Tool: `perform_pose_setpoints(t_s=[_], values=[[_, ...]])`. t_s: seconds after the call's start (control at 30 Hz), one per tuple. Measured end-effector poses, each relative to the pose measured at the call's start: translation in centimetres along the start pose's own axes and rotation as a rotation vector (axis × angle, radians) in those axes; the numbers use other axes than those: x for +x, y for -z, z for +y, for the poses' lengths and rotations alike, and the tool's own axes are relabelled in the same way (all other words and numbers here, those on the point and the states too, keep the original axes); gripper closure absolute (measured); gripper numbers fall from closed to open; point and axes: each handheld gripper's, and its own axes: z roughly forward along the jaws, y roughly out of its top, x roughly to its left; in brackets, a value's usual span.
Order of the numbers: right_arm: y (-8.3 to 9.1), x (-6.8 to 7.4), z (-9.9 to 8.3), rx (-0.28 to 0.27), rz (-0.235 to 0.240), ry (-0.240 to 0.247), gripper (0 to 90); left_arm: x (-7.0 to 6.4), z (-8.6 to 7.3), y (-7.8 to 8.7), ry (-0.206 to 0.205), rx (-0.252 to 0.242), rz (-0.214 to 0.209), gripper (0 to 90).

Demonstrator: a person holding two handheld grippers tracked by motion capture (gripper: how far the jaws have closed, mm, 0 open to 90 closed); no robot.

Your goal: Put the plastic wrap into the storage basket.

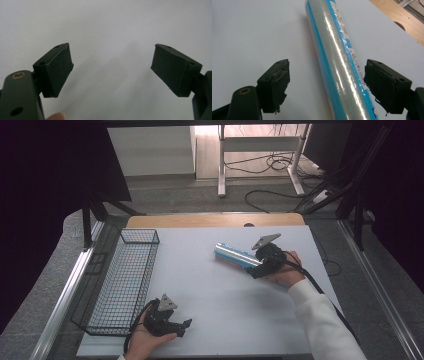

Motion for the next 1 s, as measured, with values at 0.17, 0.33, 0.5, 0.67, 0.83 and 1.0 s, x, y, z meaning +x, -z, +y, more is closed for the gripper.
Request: perform_pose_setpoints(t_s=[0.17,0.33,0.5,0.67,0.83,1.0], values=[[-1.1,-0.9,0.5,0.036,0.001,-0.01,21.3,0.0,0.0,0.0,-0.001,0.001,-0.001,16.7],[-2.5,-1.9,0.9,0.076,0.01,-0.027,21.6,0.0,0.0,0.0,-0.001,-0.001,0.001,16.7],[-3.7,-2.3,1.3,0.094,0.023,-0.028,21.6,0.1,0.0,0.0,-0.003,0.001,0.002,16.6],[-4.9,-2.7,1.6,0.127,0.024,-0.023,21.5,0.2,-0.1,0.0,-0.003,0.0,0.002,16.7],[-5.8,-2.9,1.7,0.167,0.024,-0.019,21.4,0.2,-0.1,0.0,-0.004,0.003,0.003,16.7],[-6.7,-2.8,1.7,0.206,0.034,0.016,21.6,0.1,-0.2,0.0,-0.01,0.003,0.001,16.6]])
